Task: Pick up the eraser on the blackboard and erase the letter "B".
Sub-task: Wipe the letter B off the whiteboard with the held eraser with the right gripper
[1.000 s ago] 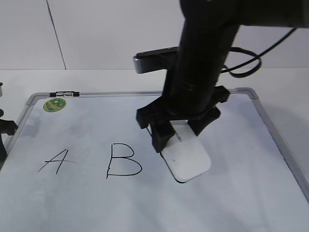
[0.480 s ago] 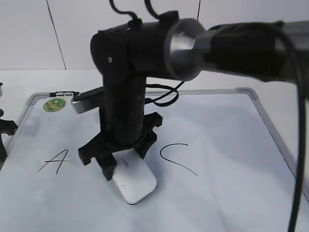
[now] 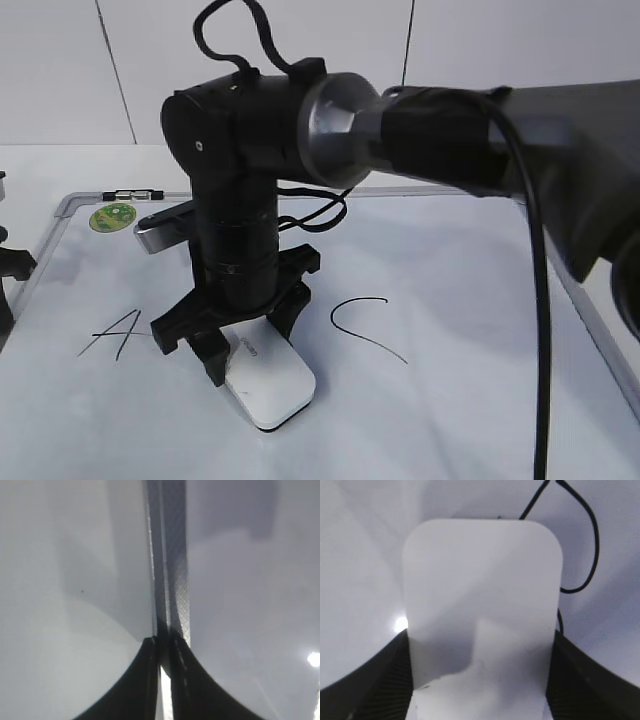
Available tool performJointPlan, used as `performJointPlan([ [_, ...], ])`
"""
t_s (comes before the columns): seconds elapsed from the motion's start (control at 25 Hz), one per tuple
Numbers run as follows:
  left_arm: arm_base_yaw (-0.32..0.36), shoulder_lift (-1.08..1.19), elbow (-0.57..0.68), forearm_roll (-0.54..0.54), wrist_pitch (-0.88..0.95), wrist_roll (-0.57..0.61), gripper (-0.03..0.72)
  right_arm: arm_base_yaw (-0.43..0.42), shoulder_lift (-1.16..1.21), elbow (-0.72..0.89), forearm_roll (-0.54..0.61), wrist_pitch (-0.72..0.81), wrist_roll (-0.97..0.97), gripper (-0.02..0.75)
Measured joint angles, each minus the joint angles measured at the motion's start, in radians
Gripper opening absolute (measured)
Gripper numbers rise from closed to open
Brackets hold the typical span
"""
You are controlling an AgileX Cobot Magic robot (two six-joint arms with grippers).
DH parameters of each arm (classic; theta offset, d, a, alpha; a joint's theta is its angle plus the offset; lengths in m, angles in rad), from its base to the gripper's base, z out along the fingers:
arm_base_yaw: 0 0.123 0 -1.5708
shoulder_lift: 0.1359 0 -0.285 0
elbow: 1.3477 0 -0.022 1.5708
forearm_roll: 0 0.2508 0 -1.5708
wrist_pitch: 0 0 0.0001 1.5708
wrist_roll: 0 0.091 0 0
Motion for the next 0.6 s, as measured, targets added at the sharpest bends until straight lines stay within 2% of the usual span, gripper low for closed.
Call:
performJointPlan([
  [0.6,0.0,0.0,-0.002,0.007,0.003,0.0,0.021,-0.004,0.033,-0.066,-0.037,0.051,0.007,0.514],
])
